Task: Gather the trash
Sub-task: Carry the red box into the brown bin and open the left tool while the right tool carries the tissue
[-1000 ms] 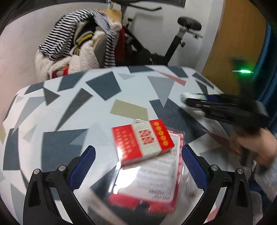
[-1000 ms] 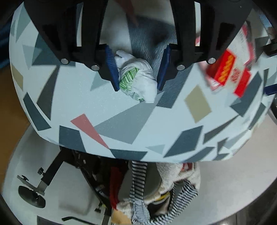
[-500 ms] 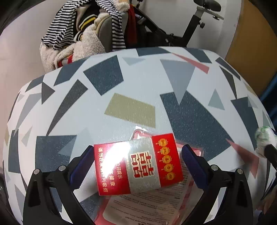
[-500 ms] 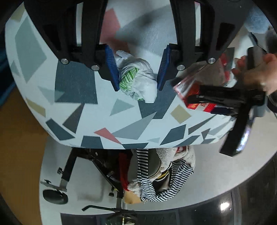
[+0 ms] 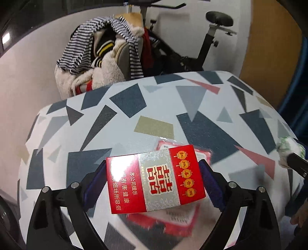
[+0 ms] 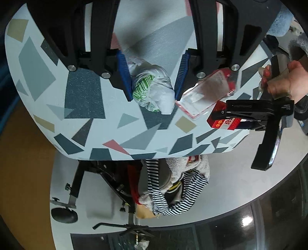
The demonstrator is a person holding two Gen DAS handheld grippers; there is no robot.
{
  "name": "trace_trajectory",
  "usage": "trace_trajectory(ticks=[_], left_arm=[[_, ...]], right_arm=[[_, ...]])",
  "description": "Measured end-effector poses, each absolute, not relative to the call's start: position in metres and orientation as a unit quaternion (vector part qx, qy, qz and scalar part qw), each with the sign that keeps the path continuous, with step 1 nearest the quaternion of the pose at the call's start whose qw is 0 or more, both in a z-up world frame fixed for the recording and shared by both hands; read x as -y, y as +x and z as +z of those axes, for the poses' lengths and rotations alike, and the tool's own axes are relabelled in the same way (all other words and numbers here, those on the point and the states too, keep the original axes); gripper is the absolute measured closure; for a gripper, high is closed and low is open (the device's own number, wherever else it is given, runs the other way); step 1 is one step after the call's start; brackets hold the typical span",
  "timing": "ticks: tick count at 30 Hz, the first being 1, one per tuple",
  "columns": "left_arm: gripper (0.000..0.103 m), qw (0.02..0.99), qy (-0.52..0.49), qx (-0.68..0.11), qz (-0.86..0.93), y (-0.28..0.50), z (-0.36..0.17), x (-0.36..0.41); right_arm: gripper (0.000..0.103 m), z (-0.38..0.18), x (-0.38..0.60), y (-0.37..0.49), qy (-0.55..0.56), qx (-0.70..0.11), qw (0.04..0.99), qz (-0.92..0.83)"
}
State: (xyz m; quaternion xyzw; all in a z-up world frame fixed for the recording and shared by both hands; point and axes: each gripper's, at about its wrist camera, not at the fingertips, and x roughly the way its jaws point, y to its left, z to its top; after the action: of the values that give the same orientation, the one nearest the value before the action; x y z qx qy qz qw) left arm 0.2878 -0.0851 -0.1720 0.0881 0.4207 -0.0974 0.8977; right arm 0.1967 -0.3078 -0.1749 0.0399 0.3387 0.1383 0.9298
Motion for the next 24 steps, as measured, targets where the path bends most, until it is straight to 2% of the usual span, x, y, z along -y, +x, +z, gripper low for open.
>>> trace_trajectory(ticks=[12, 24], left_arm=[[0.014, 0.912, 0.079, -0.386, -0.116, 0.192, -0.145, 0.068], [0.014, 0.913, 0.077, -0.354, -0.188, 0.075, -0.152, 0.055]], right_arm=[[0.057, -0.163, 0.277, 0.148, 0.019, -0.349, 0.923, 0.16], [0.057, -0.169, 0.258, 0.084, 0.008, -0.353, 0.917, 0.187]])
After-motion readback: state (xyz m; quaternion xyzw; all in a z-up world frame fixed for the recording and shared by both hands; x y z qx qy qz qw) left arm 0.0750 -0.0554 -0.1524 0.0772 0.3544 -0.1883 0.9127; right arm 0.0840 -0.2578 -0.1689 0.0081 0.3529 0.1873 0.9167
